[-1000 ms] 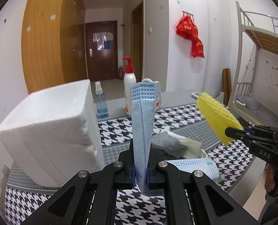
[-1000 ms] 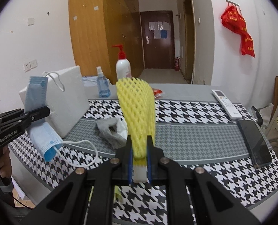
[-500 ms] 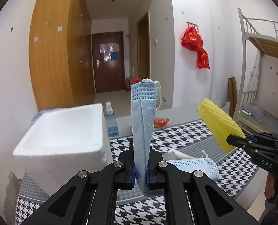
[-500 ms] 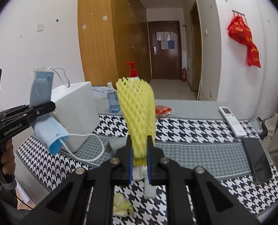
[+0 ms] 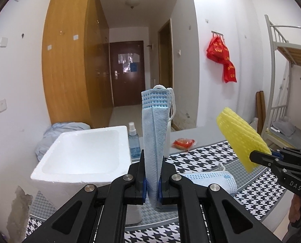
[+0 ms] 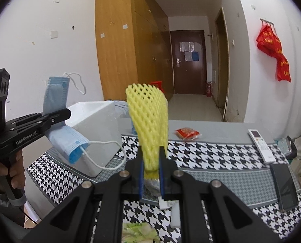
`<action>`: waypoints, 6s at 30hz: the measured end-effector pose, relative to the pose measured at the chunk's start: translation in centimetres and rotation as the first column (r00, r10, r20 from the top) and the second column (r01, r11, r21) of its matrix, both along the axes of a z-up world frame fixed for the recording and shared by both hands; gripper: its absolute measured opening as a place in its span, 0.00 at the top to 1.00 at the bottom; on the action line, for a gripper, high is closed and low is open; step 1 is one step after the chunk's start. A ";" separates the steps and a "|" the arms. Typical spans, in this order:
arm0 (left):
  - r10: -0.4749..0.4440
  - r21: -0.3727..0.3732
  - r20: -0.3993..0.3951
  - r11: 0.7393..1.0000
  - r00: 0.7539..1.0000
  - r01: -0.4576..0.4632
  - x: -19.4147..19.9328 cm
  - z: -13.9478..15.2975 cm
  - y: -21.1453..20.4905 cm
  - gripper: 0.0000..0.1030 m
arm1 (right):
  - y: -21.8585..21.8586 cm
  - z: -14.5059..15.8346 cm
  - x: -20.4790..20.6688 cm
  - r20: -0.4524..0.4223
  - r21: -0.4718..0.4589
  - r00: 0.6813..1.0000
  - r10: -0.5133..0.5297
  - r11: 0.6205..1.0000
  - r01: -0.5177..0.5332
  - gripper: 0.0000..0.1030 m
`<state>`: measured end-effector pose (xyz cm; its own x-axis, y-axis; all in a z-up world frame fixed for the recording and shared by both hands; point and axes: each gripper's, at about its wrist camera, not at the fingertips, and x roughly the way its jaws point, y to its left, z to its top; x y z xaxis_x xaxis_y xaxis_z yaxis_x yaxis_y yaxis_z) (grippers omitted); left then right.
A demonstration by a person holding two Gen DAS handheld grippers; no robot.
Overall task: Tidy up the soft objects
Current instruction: 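Carry the mask with the left gripper into the white foam box and release it, then lower the yellow foam net into the foam box and open the right gripper, then withdraw both tools from the foam box back toward the table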
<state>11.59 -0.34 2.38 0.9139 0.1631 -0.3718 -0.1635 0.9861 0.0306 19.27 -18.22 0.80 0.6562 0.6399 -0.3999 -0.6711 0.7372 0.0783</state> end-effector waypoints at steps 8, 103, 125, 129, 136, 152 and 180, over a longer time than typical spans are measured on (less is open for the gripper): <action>0.016 0.014 0.016 1.000 1.000 -0.017 -0.4 0.9 0.8 0.92 | 1.2 1.3 -0.3 0.028 0.004 0.999 0.024 1.000 -0.024 0.85; 0.299 0.010 0.076 0.954 0.951 -0.300 -2.7 2.2 13.5 0.01 | 15.4 4.1 -1.4 0.050 -0.045 0.978 0.205 0.978 -0.203 0.85; 0.349 0.033 0.092 0.935 0.933 -0.353 -5.8 2.0 15.0 0.01 | 19.1 4.1 -0.4 -0.006 -0.065 0.966 0.259 0.964 -0.259 0.85; 0.367 0.025 0.085 0.929 0.926 -0.370 -6.4 1.8 15.3 0.01 | 20.1 4.1 -0.5 -0.019 -0.068 0.959 0.283 0.956 -0.284 0.85; 0.390 0.002 0.088 0.920 0.917 -0.392 -7.7 1.6 15.8 0.01 | 22.1 4.4 -0.6 -0.037 -0.083 0.951 0.306 0.948 -0.308 0.85; 0.408 -0.006 0.091 0.913 0.908 -0.409 -8.6 1.7 16.3 0.01 | 21.7 4.0 0.2 -0.075 -0.056 0.954 0.292 0.954 -0.296 0.06; 0.322 0.014 0.122 0.945 0.939 -0.326 -8.5 3.1 11.8 0.01 | 16.3 6.1 -2.2 0.009 -0.027 0.968 0.250 0.968 -0.250 0.00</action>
<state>3.12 11.45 5.45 0.8459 0.4682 -0.2556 -0.4786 0.8777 0.0238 17.05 -1.94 6.91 0.4820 0.7738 -0.4109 -0.8350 0.5477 0.0519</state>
